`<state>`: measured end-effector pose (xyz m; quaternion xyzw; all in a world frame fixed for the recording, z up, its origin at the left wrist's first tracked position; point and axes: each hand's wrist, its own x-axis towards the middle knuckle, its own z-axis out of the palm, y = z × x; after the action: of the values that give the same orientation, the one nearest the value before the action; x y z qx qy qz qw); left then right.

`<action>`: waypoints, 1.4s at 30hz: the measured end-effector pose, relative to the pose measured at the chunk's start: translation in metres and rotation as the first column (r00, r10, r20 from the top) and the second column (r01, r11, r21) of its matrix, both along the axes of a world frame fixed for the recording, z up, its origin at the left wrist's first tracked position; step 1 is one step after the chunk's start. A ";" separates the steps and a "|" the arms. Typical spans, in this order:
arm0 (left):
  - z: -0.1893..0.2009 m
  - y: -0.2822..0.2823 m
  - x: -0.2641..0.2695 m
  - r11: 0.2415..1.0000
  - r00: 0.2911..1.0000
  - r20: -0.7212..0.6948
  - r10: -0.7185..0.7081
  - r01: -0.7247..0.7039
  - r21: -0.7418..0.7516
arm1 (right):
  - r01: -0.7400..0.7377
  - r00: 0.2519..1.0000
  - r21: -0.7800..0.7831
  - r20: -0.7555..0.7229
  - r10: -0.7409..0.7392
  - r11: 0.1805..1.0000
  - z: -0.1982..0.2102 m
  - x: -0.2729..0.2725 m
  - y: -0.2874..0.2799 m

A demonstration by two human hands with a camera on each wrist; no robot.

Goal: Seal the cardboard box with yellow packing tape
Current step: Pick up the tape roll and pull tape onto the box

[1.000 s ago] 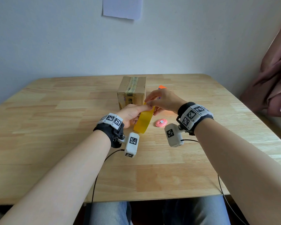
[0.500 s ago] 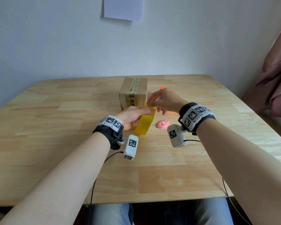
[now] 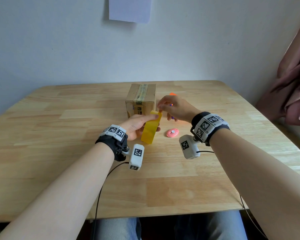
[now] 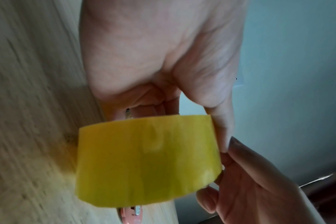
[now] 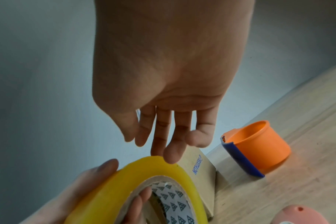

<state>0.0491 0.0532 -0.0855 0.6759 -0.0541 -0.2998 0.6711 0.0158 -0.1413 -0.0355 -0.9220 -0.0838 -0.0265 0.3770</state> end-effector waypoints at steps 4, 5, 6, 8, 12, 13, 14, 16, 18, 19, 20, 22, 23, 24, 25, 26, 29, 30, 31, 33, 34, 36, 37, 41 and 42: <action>0.000 -0.002 -0.001 1.000 1.000 0.016 -0.006 0.006 0.008 | -0.020 1.000 0.047 0.018 0.019 0.999 -0.001 0.000 -0.003; 0.000 -0.003 -0.001 1.000 1.000 0.025 -0.005 0.005 0.013 | -0.028 0.999 0.012 0.019 0.028 1.000 0.000 -0.001 -0.002; -0.001 -0.005 -0.002 1.000 0.999 0.038 -0.005 0.005 0.020 | -0.035 0.999 -0.026 0.019 0.035 0.999 0.000 -0.001 -0.001; -0.001 -0.007 -0.002 1.000 0.998 0.055 -0.003 0.001 0.028 | -0.040 0.999 -0.052 0.028 0.042 0.998 -0.001 -0.001 0.002; -0.001 -0.009 -0.003 1.000 0.997 0.069 0.022 -0.023 0.014 | -0.009 0.999 -0.036 0.042 0.011 0.999 0.001 -0.001 0.005; -0.001 -0.010 -0.003 1.000 0.997 0.071 0.024 -0.025 0.014 | -0.006 0.999 -0.037 0.038 0.007 0.999 0.003 -0.002 0.005; -0.001 -0.011 -0.003 1.000 0.997 0.073 0.025 -0.026 0.017 | -0.005 0.999 -0.035 0.033 0.006 0.999 0.004 -0.003 0.005; -0.001 -0.011 -0.004 0.999 0.997 0.078 0.024 -0.026 0.026 | -0.004 1.000 -0.027 0.015 0.005 1.000 0.006 -0.004 0.004; 0.000 -0.011 -0.005 0.999 0.997 0.080 0.024 -0.026 0.033 | 0.000 1.000 -0.027 -0.003 0.000 1.000 0.006 -0.003 0.002; 0.000 -0.011 -0.006 0.999 0.996 0.082 0.022 -0.026 0.038 | 0.000 1.000 -0.025 -0.016 -0.001 1.000 0.005 -0.003 0.002; 0.001 -0.011 -0.006 0.999 0.996 0.085 0.022 -0.026 0.041 | -0.003 1.000 -0.025 -0.028 0.002 1.000 0.005 -0.003 0.002; 0.001 -0.011 -0.007 0.999 0.996 0.087 0.024 -0.028 0.046 | -0.005 0.999 -0.031 -0.051 0.003 1.000 0.004 -0.004 0.003; 0.001 -0.011 -0.008 0.998 0.996 0.087 0.025 -0.029 0.047 | -0.006 0.998 -0.031 -0.063 0.004 1.000 0.004 -0.004 0.003; 0.001 -0.011 -0.008 0.998 0.996 0.088 0.027 -0.032 0.048 | -0.008 0.997 -0.028 -0.070 0.006 1.000 0.004 -0.004 0.004; 0.001 -0.011 -0.009 0.998 0.995 0.091 0.030 -0.035 0.049 | -0.009 0.997 -0.028 -0.074 0.007 1.000 0.004 -0.004 0.004; 0.001 -0.011 -0.010 0.998 0.995 0.093 0.033 -0.037 0.049 | -0.009 0.997 -0.027 -0.076 0.006 1.000 0.005 -0.003 0.004; 0.000 -0.012 -0.011 0.998 0.995 0.092 0.037 -0.041 0.045 | -0.011 0.997 -0.032 -0.083 0.008 0.999 0.006 -0.005 0.004; 0.000 -0.012 -0.011 0.998 0.995 0.090 0.039 -0.043 0.044 | -0.010 0.996 -0.030 -0.087 0.008 0.999 0.006 -0.005 0.005; 0.000 -0.012 -0.012 0.998 0.995 0.089 0.042 -0.045 0.041 | -0.005 0.996 -0.025 -0.091 0.002 1.000 0.006 -0.006 0.005; 0.000 -0.011 -0.012 0.998 0.995 0.083 0.051 -0.054 0.032 | 0.038 0.995 0.019 -0.089 -0.036 0.999 0.004 -0.007 0.004; 0.000 -0.011 -0.012 0.998 0.995 0.080 0.057 -0.060 0.026 | 0.068 0.993 0.043 -0.094 -0.064 0.997 0.003 -0.007 0.003; -0.002 -0.009 -0.013 0.997 0.995 0.074 0.070 -0.071 0.013 | 0.094 0.985 0.010 -0.144 -0.091 0.996 0.004 -0.009 0.002; -0.002 -0.008 -0.013 0.997 0.995 0.071 0.073 -0.073 0.005 | 0.087 0.980 -0.030 -0.179 -0.091 0.996 0.005 -0.010 0.002; -0.006 -0.007 -0.016 0.997 0.994 0.075 0.083 -0.083 -0.008 | 0.063 0.963 -0.098 -0.254 -0.086 0.993 0.014 -0.013 0.005; -0.006 -0.008 -0.017 0.996 0.993 0.081 0.089 -0.089 -0.008 | 0.063 0.960 -0.111 -0.266 -0.091 0.992 0.016 -0.013 0.006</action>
<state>0.0325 0.0453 -0.0913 0.6877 -0.0519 -0.2418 0.6826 0.0025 -0.1352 -0.0195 -0.9375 0.0030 0.0891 0.3363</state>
